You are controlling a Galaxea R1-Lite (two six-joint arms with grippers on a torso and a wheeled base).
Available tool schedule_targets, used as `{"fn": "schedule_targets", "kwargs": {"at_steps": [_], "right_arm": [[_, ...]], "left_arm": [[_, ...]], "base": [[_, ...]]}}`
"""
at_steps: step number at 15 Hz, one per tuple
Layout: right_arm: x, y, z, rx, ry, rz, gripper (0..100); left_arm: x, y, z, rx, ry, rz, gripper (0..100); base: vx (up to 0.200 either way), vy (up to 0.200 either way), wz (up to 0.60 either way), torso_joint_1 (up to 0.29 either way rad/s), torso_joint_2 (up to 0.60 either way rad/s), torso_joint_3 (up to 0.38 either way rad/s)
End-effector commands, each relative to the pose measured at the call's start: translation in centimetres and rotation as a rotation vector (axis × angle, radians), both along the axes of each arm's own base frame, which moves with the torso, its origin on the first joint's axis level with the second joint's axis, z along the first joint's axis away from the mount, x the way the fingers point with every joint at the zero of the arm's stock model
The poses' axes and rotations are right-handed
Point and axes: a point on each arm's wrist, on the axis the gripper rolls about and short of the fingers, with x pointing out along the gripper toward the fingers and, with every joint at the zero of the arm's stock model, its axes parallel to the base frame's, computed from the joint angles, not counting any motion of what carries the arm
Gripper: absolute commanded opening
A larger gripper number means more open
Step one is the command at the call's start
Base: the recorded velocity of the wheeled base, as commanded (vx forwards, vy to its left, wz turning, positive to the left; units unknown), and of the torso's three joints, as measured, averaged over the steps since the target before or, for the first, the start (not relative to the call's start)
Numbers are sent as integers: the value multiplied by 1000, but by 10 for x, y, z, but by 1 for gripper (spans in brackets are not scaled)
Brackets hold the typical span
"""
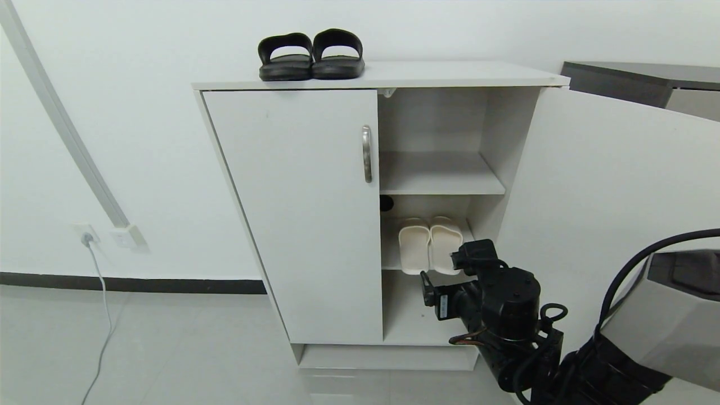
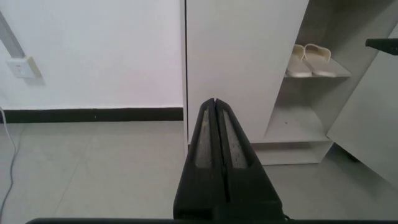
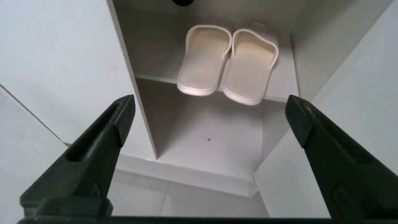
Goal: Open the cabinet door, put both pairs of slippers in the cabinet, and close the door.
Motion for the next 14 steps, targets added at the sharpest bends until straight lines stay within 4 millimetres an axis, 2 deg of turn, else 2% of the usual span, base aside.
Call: {"fn": "schedule_targets", "kwargs": {"at_steps": [1, 14], "right_arm": [[0, 0, 0, -1, 1, 1, 100], [-3, -2, -1, -3, -14, 3, 100]], "left_arm": [[0, 0, 0, 0, 2, 0, 0], [0, 0, 0, 0, 2, 2, 0]], "base": [[0, 200, 0, 7, 2, 17], [0, 200, 0, 3, 2, 4]]}}
